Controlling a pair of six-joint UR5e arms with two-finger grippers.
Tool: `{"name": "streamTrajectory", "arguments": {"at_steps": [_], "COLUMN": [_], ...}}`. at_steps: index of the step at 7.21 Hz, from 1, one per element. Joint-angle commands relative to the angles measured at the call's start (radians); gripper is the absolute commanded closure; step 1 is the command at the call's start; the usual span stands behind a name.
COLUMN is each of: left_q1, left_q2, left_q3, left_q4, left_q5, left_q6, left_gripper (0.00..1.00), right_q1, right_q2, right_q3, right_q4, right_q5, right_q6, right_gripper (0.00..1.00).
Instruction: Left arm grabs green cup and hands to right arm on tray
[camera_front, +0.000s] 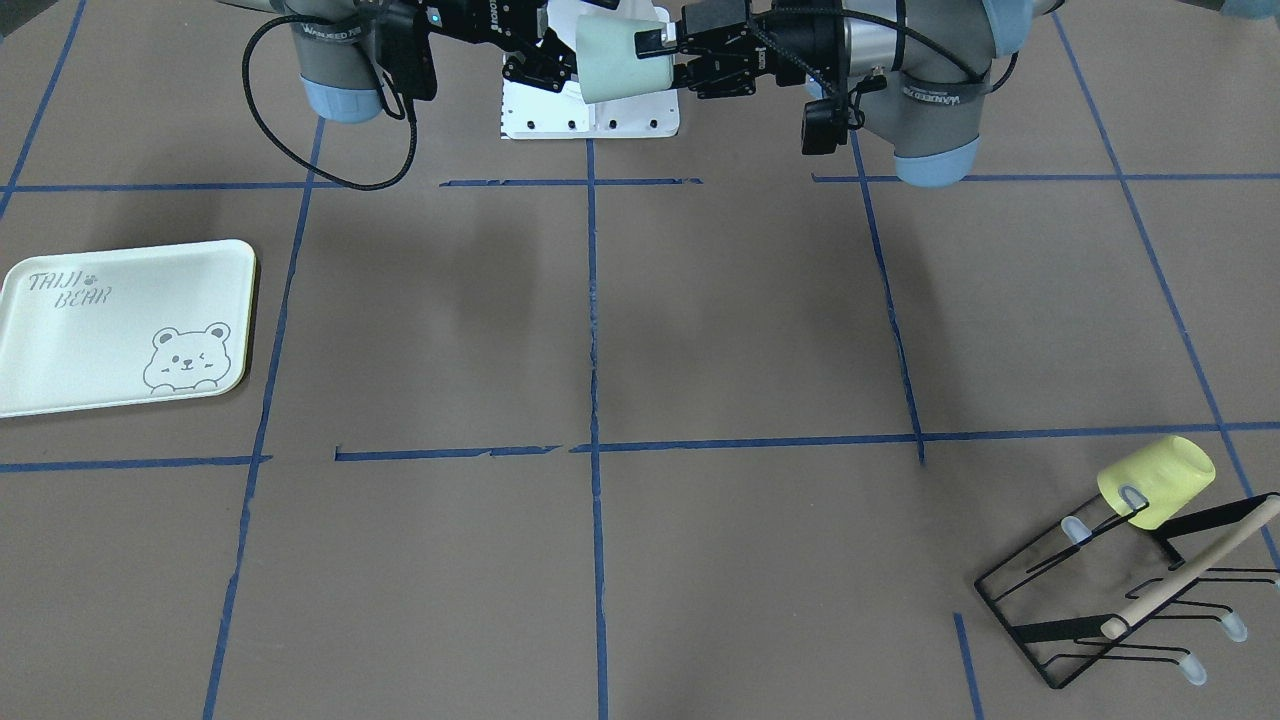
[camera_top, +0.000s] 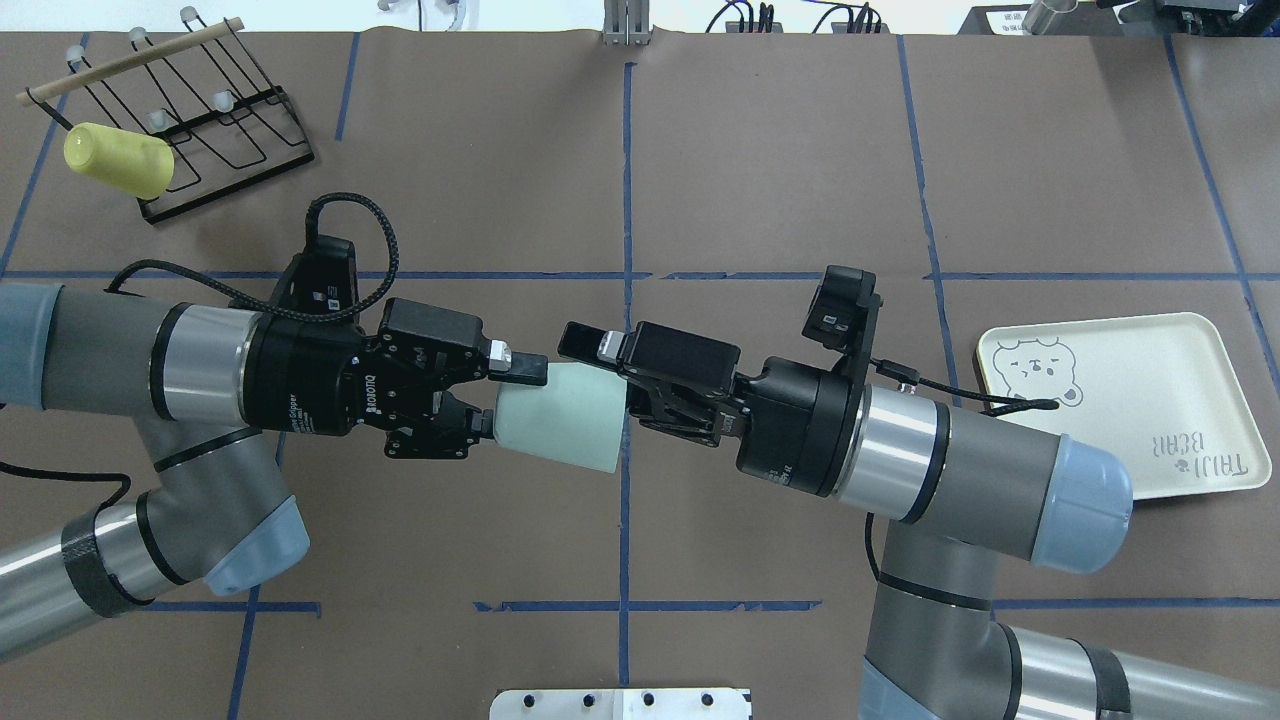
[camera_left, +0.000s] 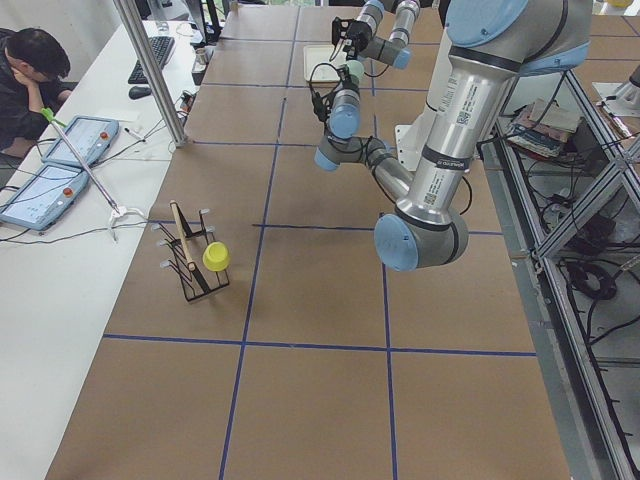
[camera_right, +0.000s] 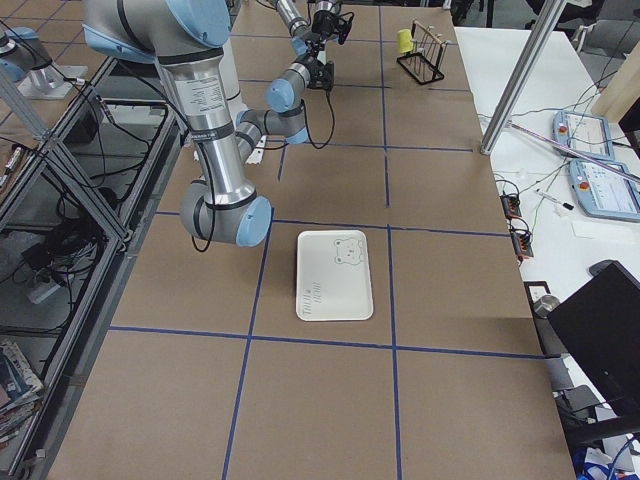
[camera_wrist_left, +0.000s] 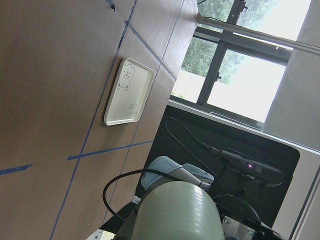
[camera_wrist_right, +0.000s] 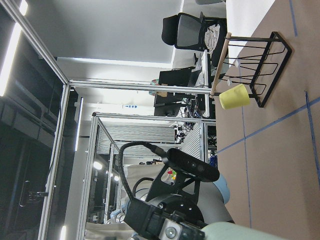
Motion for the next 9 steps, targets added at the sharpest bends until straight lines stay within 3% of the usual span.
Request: {"name": "streamTrajectory", "arguments": {"at_steps": [1,4,5,6,9], "left_q1": [0.001,0.001,0.003,0.006,-0.016], "left_q2": [0.0,0.0,-0.002,-0.005,-0.008], "left_q3": [-0.002,-0.002,-0.002,-0.003,0.021], "left_q4": [0.0,0.0,0.001,0.003,0.01], "left_q5": [0.0,0.0,0.0,-0.005,-0.003], "left_q6": [0.0,0.0,0.0,0.003,0.014], "left_gripper": [0.64,0.64,0.56,0.01,0.0], "right_q1": [0.0,0.002,0.002,0.003,0.008], "right_q2": [0.0,-0.002,-0.002,-0.01,-0.01], "right_q3": [0.001,0.001,0.001,0.001,0.002], "right_q4": [-0.008,-0.008,-0.008,-0.01,-0.01], "right_q5": [0.0,0.001,0.001,0.003,0.009], "right_q6": [0.015,0.011,0.011,0.008,0.006], "right_gripper": [0.59,0.6,0.74,1.0,1.0]}}
